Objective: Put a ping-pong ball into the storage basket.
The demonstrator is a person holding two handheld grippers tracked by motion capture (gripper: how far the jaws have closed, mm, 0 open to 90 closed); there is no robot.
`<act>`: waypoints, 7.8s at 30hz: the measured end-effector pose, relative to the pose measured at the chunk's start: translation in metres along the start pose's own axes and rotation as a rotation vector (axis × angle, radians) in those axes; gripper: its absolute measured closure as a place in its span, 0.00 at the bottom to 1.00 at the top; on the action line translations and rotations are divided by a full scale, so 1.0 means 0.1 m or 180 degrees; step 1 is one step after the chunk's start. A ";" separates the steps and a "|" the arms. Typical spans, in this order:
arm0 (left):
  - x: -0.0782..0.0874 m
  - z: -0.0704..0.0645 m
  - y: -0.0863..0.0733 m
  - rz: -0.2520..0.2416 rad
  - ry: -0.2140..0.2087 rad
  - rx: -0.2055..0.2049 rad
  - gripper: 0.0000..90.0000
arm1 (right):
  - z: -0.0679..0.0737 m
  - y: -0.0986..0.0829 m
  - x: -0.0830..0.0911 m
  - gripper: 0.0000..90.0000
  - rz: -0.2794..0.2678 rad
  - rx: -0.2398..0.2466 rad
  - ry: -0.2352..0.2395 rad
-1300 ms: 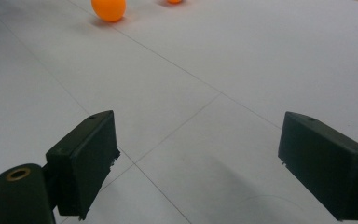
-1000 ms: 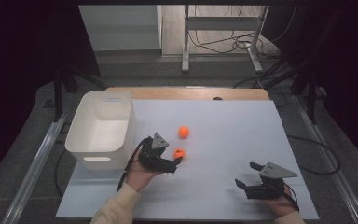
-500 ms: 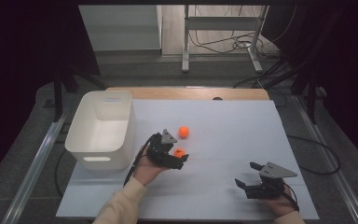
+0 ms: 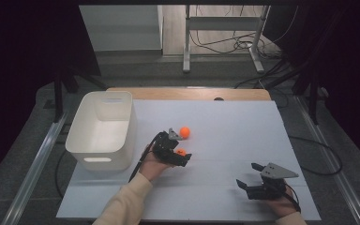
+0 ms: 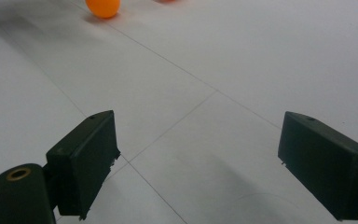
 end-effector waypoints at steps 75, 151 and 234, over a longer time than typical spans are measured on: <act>0.26 -0.05 0.03 -0.0147 -0.0186 -0.0171 0.56 | -0.01 0.00 0.01 0.14 -0.0008 0.0037 -0.0037; 1.08 -0.02 0.17 -0.0947 -0.0056 -0.0206 0.56 | -0.01 0.00 0.03 0.14 -0.0025 0.0047 -0.0043; 1.33 0.20 0.08 -0.1128 0.0203 -0.0044 0.55 | -0.01 -0.02 0.01 0.15 0.0083 0.0089 -0.0059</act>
Point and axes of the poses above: each handheld gripper's, and its own axes: x roughly backward along the jaws, y roughly out of its top, z roughly to its left, the point moved 1 cm from there along -x, roughly forward along the jaws, and after that the axes turned 7 degrees about -x, right-handed, at the moved point
